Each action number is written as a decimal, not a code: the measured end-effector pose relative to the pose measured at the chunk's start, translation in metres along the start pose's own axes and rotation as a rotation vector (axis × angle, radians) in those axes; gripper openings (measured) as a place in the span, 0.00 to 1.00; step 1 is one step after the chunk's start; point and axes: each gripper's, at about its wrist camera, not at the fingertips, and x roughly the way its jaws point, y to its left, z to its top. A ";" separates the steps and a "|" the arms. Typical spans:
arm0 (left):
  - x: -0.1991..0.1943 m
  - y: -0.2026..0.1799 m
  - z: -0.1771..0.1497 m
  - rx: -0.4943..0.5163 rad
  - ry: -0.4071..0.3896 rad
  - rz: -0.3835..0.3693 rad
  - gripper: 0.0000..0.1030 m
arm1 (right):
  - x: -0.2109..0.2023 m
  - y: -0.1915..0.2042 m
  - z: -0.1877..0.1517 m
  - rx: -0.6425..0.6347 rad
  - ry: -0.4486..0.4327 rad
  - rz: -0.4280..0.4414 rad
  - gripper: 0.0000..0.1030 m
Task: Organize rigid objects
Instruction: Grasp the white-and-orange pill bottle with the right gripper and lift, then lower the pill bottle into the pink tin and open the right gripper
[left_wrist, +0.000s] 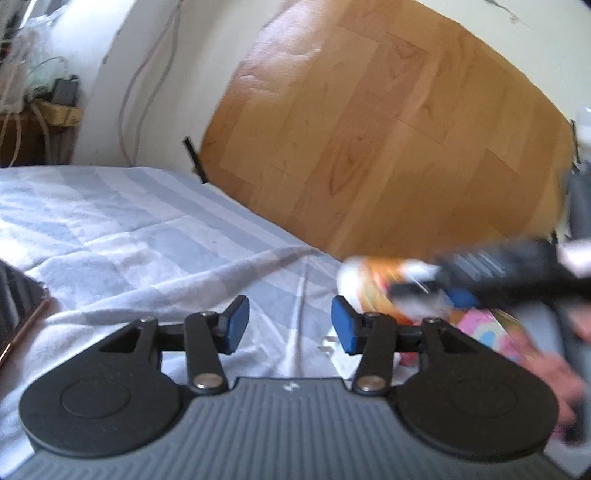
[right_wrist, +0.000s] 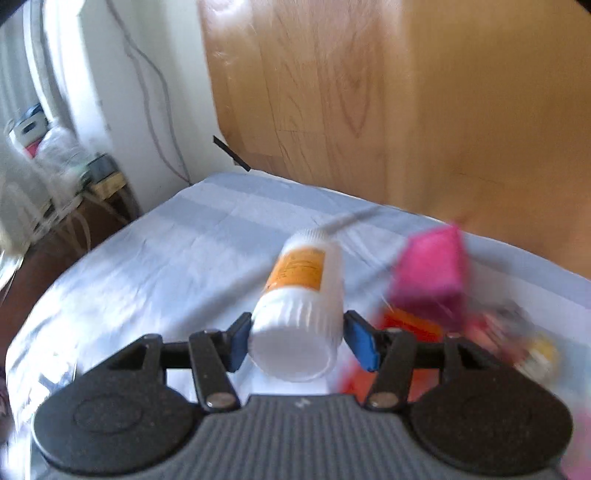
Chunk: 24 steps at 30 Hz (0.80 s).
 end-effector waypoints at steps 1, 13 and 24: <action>-0.001 -0.002 0.000 0.014 0.003 -0.022 0.63 | -0.022 -0.002 -0.020 -0.020 -0.015 -0.017 0.51; 0.002 -0.084 -0.011 0.080 0.539 -0.353 0.67 | -0.117 -0.010 -0.174 -0.030 0.003 -0.113 0.51; 0.018 -0.151 -0.024 0.112 0.630 -0.428 0.65 | -0.131 -0.028 -0.191 0.054 -0.136 -0.106 0.48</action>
